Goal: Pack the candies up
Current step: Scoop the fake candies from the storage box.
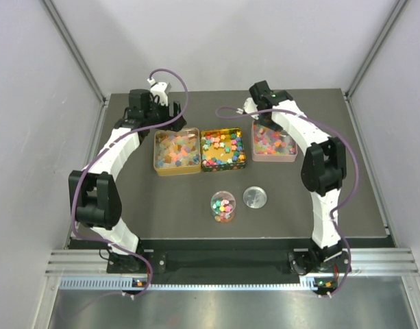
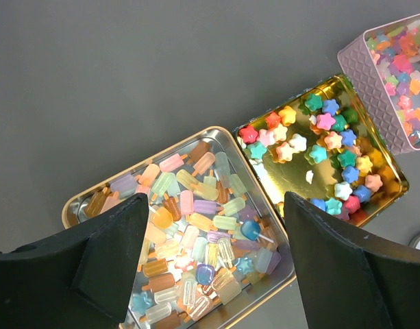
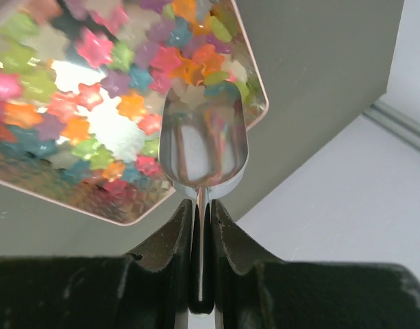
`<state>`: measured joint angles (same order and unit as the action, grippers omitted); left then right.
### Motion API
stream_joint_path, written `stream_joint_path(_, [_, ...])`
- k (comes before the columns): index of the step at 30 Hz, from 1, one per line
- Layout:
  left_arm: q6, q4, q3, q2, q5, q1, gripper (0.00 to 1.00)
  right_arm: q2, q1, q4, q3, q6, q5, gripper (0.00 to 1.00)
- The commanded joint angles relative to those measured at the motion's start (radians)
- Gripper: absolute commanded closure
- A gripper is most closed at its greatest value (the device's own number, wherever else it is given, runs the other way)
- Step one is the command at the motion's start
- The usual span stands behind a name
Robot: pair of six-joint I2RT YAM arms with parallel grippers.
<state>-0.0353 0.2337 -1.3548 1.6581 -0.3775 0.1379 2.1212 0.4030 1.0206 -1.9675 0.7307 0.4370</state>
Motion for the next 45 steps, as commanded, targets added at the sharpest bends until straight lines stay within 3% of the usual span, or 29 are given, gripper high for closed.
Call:
stream_joint_path(1, [-0.011,-0.039,-0.03,-0.004,-0.015,-0.006,0.16,0.022,0.083,0.009,-0.022,0.036,-0.095,1.0])
stream_joint_path(11, [-0.018,-0.048,-0.014,-0.021,-0.026,-0.006,0.16,-0.072,0.148,0.036,0.073,0.03,-0.037,1.0])
stream_joint_path(27, [-0.031,-0.063,0.014,-0.038,-0.049,-0.004,0.16,-0.216,0.069,0.114,0.11,-0.043,0.002,1.0])
stream_joint_path(31, [-0.035,-0.068,0.019,-0.04,-0.055,-0.006,0.16,-0.222,0.059,0.142,0.11,-0.051,-0.018,1.0])
stream_joint_path(37, [-0.035,-0.07,0.022,-0.043,-0.052,-0.006,0.16,-0.133,0.016,0.334,0.009,-0.1,-0.133,1.0])
stream_joint_path(45, [-0.025,-0.056,0.02,-0.047,-0.034,-0.006,0.16,-0.073,-0.024,0.355,0.016,-0.103,-0.162,1.0])
